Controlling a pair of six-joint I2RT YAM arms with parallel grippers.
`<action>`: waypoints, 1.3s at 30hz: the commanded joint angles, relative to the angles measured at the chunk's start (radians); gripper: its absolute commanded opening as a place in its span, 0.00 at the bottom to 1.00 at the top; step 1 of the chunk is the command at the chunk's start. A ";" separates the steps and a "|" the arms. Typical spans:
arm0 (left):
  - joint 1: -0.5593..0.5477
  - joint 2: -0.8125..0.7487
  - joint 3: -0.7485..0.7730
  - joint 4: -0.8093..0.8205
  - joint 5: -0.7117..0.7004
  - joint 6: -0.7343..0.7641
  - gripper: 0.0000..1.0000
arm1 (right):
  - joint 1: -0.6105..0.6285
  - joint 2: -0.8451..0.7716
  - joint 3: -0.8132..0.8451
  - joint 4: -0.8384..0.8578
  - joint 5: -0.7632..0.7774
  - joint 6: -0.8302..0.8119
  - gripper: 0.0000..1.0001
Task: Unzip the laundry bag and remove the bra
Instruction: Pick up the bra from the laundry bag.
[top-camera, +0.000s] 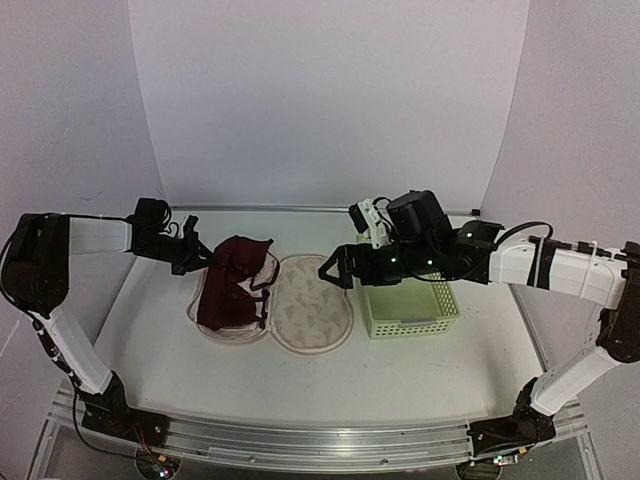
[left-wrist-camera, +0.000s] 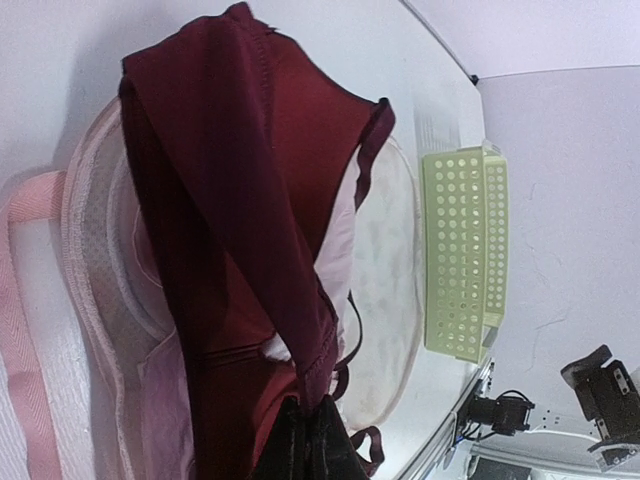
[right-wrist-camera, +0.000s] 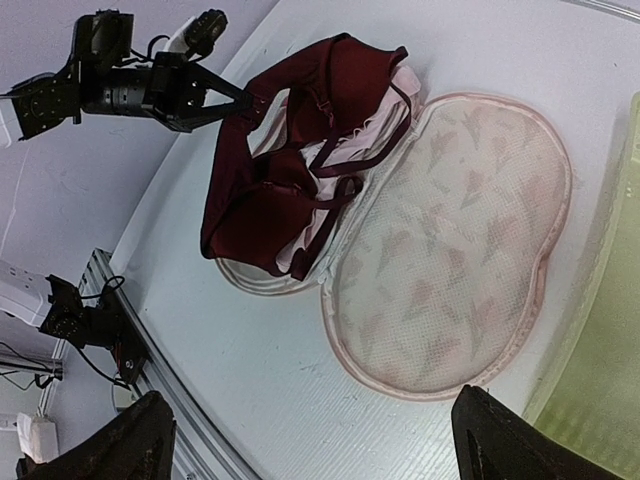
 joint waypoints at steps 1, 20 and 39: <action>0.005 -0.085 0.058 0.033 0.054 -0.038 0.00 | 0.005 -0.040 0.011 0.037 0.002 0.000 0.98; -0.021 -0.258 0.238 0.037 0.109 -0.201 0.00 | 0.009 -0.023 0.035 0.040 0.006 0.001 0.98; -0.204 -0.166 0.622 0.060 -0.016 -0.352 0.00 | 0.013 -0.288 -0.071 0.031 0.163 -0.007 0.98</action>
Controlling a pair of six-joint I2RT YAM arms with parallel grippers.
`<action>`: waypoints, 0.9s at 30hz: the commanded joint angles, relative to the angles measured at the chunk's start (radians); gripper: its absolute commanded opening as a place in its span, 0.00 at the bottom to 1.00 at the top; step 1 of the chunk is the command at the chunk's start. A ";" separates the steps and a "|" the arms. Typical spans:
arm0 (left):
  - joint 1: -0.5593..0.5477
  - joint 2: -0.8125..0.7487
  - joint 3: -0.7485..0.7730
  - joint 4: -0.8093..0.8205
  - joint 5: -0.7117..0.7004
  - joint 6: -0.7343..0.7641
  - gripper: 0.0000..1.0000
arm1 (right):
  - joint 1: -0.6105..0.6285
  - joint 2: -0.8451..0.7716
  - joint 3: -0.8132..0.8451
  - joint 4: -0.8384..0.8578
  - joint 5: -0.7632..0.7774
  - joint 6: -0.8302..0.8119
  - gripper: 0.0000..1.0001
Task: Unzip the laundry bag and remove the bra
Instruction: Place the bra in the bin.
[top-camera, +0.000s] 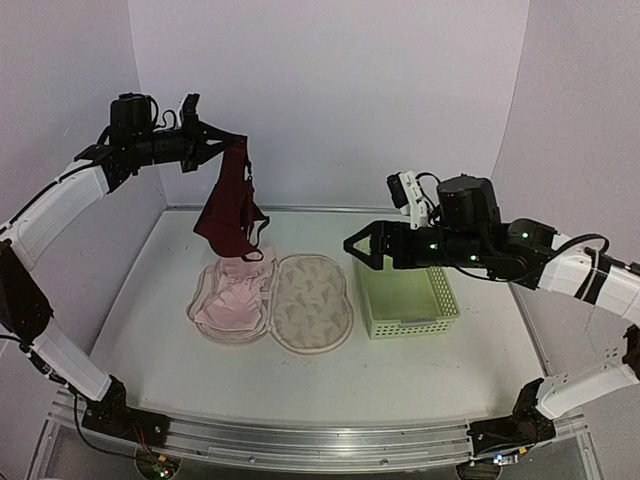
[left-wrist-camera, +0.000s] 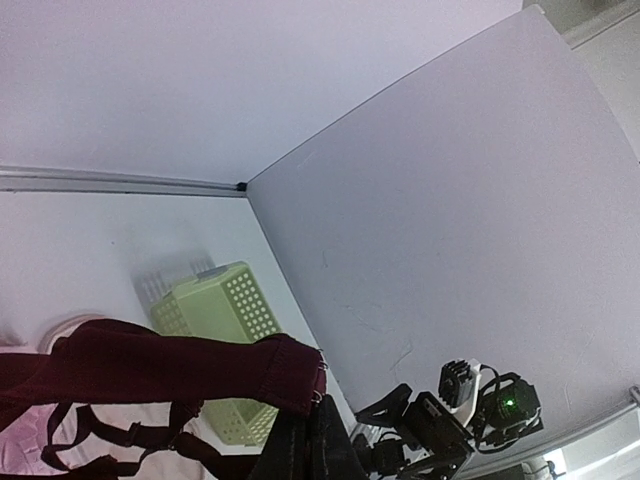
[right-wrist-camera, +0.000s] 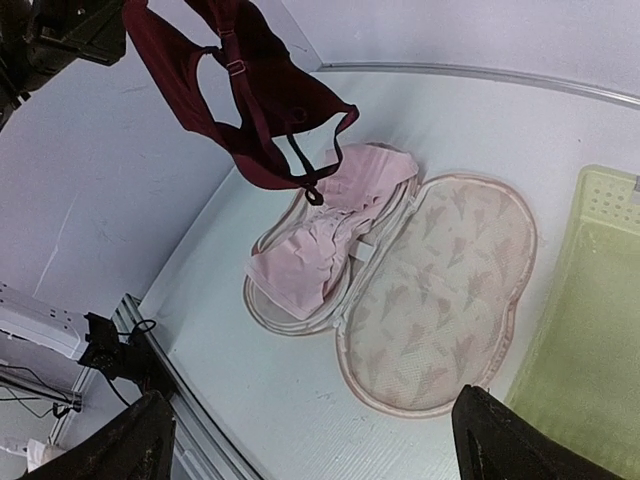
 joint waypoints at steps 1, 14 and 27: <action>-0.040 0.049 0.131 0.062 -0.042 -0.051 0.00 | 0.006 -0.091 -0.039 0.024 0.106 -0.003 0.98; -0.184 0.241 0.391 0.170 -0.082 -0.178 0.00 | 0.007 -0.269 -0.130 -0.275 0.690 0.190 0.98; -0.360 0.456 0.610 0.263 -0.182 -0.296 0.00 | 0.005 -0.398 -0.178 -0.345 0.767 0.264 0.98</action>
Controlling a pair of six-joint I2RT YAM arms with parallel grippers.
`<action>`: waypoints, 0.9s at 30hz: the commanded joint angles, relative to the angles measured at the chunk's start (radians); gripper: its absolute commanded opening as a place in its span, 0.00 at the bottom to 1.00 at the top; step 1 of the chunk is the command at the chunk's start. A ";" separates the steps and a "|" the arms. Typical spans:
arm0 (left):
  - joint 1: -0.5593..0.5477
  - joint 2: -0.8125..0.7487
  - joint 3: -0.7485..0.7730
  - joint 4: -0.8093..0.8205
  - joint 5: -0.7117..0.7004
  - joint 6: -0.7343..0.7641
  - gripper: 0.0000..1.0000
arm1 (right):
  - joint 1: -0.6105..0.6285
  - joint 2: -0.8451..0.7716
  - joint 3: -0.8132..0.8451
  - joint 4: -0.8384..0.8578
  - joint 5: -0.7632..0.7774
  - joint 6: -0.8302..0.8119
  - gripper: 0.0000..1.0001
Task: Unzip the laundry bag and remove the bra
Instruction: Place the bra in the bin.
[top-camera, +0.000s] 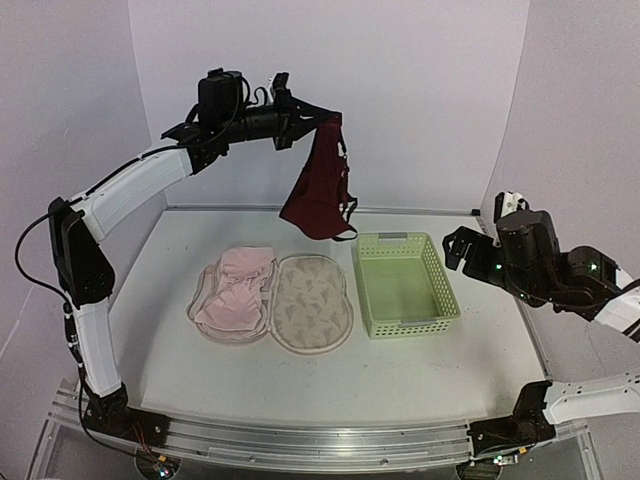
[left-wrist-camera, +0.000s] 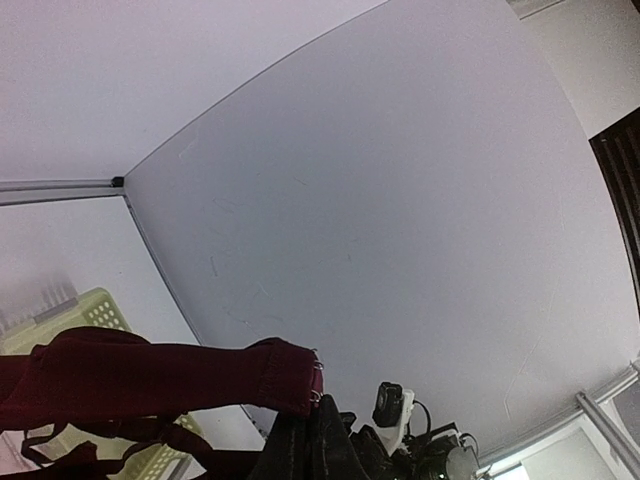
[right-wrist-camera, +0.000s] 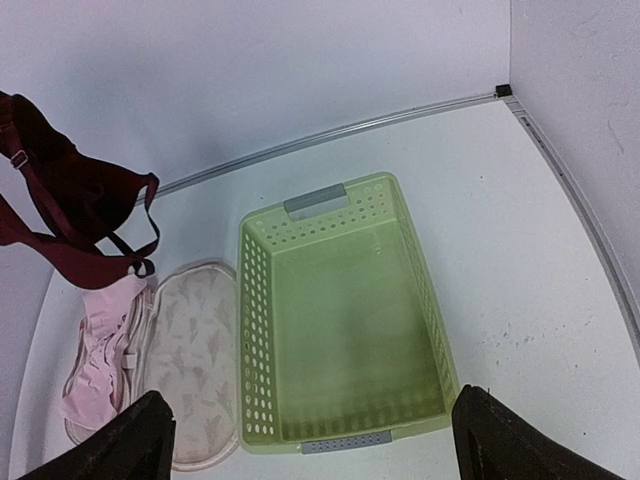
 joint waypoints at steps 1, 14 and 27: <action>-0.047 0.049 0.119 0.120 -0.058 -0.067 0.00 | 0.001 -0.043 -0.013 -0.004 0.044 0.030 0.98; -0.165 0.273 0.313 0.216 -0.155 -0.200 0.00 | 0.001 -0.139 -0.048 -0.013 0.027 0.053 0.98; -0.217 0.405 0.372 0.323 -0.220 -0.308 0.00 | 0.001 -0.185 -0.065 -0.015 -0.001 0.053 0.98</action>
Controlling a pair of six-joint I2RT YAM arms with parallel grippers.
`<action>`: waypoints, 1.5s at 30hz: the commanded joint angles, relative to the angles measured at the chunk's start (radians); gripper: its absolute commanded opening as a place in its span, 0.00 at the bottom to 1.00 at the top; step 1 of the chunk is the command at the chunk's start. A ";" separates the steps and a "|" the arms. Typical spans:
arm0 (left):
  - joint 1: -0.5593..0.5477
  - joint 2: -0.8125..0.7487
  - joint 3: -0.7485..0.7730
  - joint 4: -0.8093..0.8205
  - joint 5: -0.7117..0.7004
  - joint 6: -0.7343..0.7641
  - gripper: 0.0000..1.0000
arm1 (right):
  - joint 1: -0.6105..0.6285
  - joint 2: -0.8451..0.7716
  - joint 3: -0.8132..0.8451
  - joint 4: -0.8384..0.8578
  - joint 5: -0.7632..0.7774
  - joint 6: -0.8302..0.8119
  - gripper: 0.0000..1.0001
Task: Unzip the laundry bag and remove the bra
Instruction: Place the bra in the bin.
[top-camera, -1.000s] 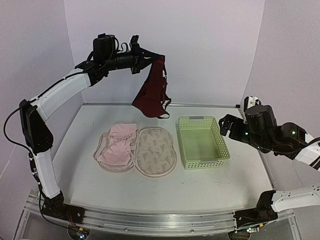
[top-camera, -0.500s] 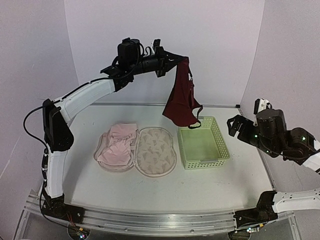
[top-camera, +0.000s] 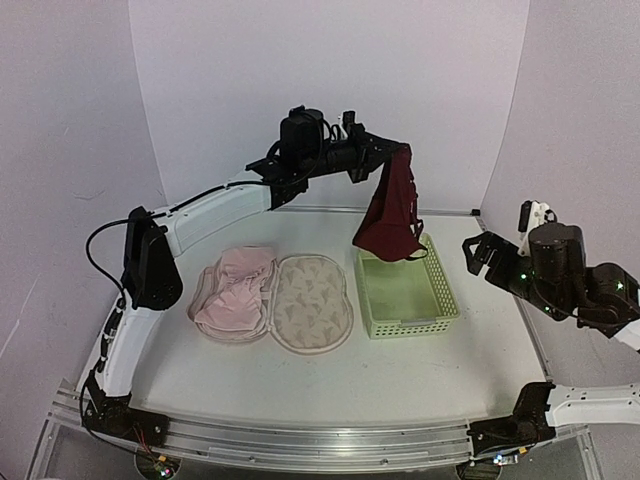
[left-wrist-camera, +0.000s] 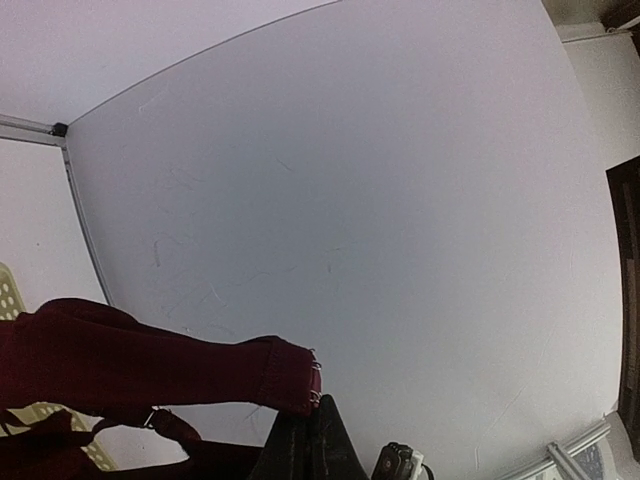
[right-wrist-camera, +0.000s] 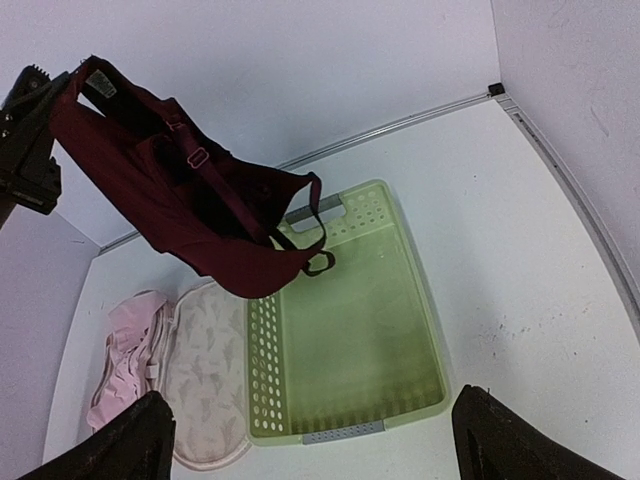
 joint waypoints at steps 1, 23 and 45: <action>-0.006 0.019 0.072 0.157 -0.031 -0.069 0.00 | 0.001 -0.012 -0.003 0.018 -0.007 0.008 0.98; -0.052 0.208 0.102 0.414 -0.112 -0.283 0.00 | 0.002 -0.078 -0.046 0.015 -0.042 0.017 0.98; -0.085 0.232 -0.132 0.580 -0.049 -0.334 0.00 | 0.001 -0.095 -0.070 0.012 -0.061 0.025 0.98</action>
